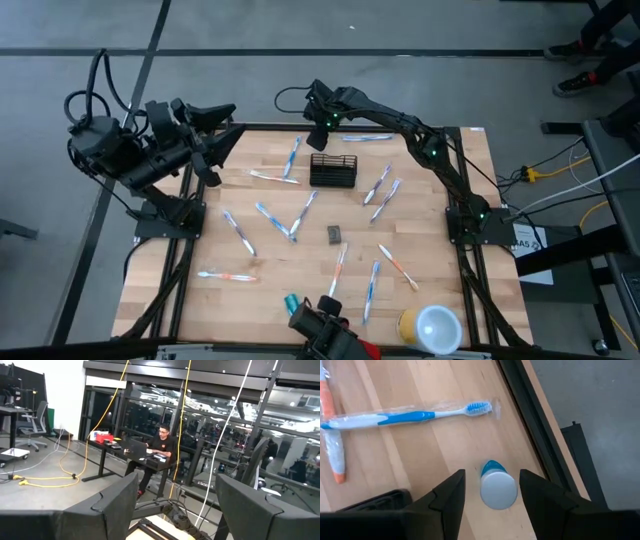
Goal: Pick & Place toothbrushing station
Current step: Put the top mouthwash into the middle section of the mesh organizer
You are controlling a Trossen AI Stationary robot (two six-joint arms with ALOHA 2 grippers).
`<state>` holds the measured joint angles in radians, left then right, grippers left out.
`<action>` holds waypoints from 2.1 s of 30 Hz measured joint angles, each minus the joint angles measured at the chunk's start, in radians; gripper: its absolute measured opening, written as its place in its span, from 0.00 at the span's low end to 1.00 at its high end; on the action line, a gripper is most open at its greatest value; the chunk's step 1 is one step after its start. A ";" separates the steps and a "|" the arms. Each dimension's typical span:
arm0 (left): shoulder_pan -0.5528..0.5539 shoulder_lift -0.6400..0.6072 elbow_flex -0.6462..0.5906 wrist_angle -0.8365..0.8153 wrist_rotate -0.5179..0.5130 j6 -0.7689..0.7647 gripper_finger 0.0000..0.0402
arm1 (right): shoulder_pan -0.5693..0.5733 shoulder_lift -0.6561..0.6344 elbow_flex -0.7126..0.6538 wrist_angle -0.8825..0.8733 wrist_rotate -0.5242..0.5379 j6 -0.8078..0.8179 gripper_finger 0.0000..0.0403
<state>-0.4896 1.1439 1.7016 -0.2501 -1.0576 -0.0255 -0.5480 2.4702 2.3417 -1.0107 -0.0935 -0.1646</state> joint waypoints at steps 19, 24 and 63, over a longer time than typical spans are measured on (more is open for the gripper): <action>0.000 0.000 0.000 0.000 0.022 -0.006 0.65 | 0.001 0.000 0.001 -0.037 0.029 0.015 0.22; 0.000 0.000 0.000 0.001 0.031 0.001 0.65 | 0.013 -0.006 0.002 -0.070 0.025 0.023 0.22; -0.269 0.001 -0.074 0.277 -0.155 0.444 0.65 | 0.115 -0.396 -0.139 -0.366 -0.176 -0.185 0.22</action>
<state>-0.7582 1.1446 1.6281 0.0271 -1.2122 0.4183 -0.4330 2.0738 2.2023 -1.3768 -0.2695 -0.3500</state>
